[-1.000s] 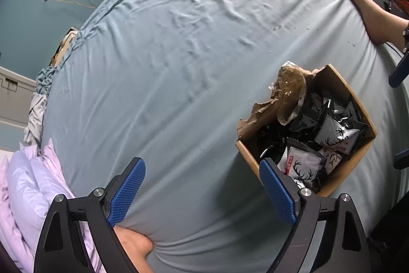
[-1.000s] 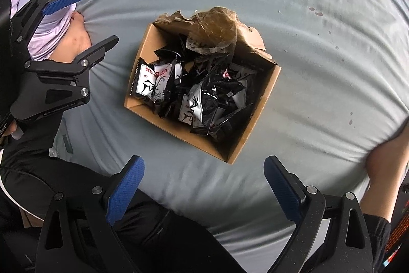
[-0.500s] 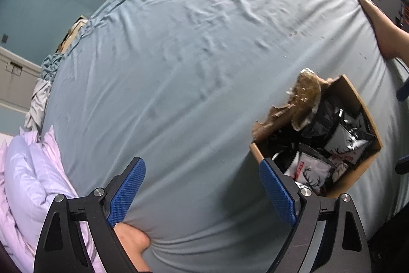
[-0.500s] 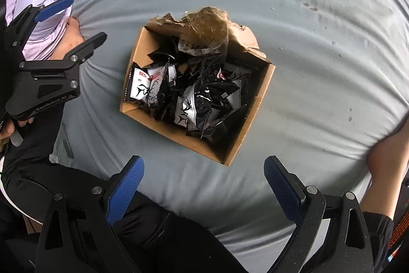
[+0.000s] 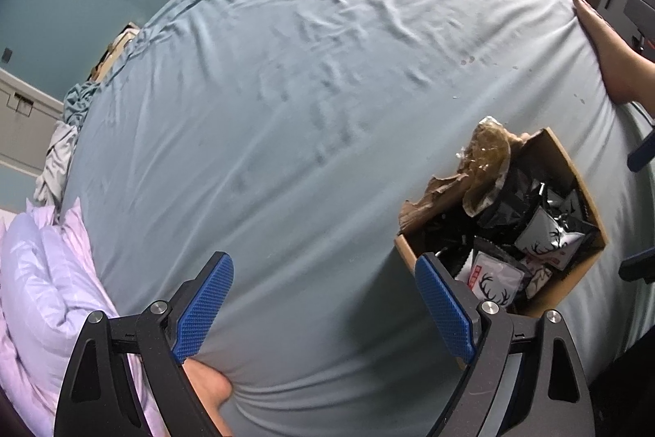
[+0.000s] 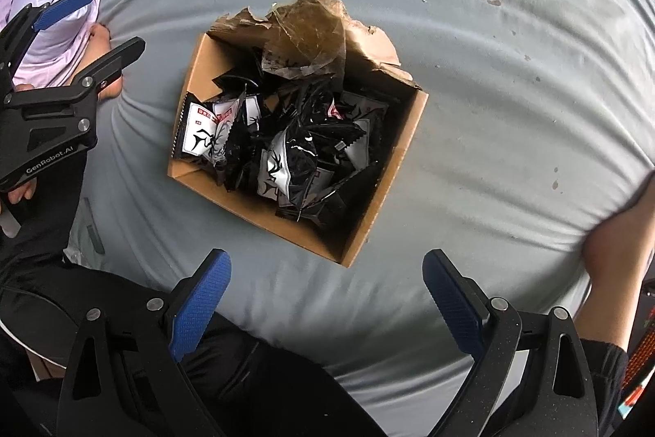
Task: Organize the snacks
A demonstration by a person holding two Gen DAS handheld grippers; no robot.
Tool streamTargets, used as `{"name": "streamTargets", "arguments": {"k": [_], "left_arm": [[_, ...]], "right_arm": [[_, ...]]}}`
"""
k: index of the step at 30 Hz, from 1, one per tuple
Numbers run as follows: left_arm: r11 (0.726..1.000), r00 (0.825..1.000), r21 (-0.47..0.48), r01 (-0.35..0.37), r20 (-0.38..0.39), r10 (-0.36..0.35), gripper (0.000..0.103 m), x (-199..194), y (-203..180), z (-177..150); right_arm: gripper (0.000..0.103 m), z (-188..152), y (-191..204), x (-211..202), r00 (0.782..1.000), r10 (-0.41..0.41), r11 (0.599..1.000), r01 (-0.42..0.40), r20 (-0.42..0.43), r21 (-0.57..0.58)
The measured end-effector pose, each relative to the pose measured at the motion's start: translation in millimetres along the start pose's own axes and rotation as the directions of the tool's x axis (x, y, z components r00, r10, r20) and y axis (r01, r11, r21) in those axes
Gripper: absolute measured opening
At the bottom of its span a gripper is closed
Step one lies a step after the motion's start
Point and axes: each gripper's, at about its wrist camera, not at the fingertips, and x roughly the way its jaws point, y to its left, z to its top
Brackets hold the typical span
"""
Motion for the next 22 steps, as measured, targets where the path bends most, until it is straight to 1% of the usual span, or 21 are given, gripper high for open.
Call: {"name": "streamTargets", "arguments": {"k": [3,8,16,19,22], "left_arm": [[1.000,1.000,0.010,-0.004,0.001,0.004,0.092,-0.6,-2.1,-0.5],[1.000,1.000,0.003,0.011,-0.002,-0.011,0.092,0.4,-0.9,-0.2],[0.999,1.000,0.033,-0.004,0.010,0.004,0.093,-1.9,-5.0,0.3],[0.999,1.000,0.039,0.008,0.014,-0.008,0.095,-3.1,-7.2,0.2],[0.999,1.000,0.046,0.000,0.018,-0.001,0.096,-3.6,-8.6,0.0]], "right_arm": [[0.095,0.2,-0.3,-0.6,1.000,0.001,1.000,-0.001,0.005,0.001],[0.095,0.3,-1.5,-1.5,1.000,0.000,1.000,0.000,0.010,0.004],[0.095,0.9,-0.6,0.0,1.000,-0.008,1.000,0.008,0.004,0.001],[0.095,0.5,0.9,-0.2,1.000,-0.013,1.000,0.013,0.008,-0.003],[0.095,0.3,0.4,-1.1,1.000,-0.011,1.000,0.011,0.013,0.001]]}}
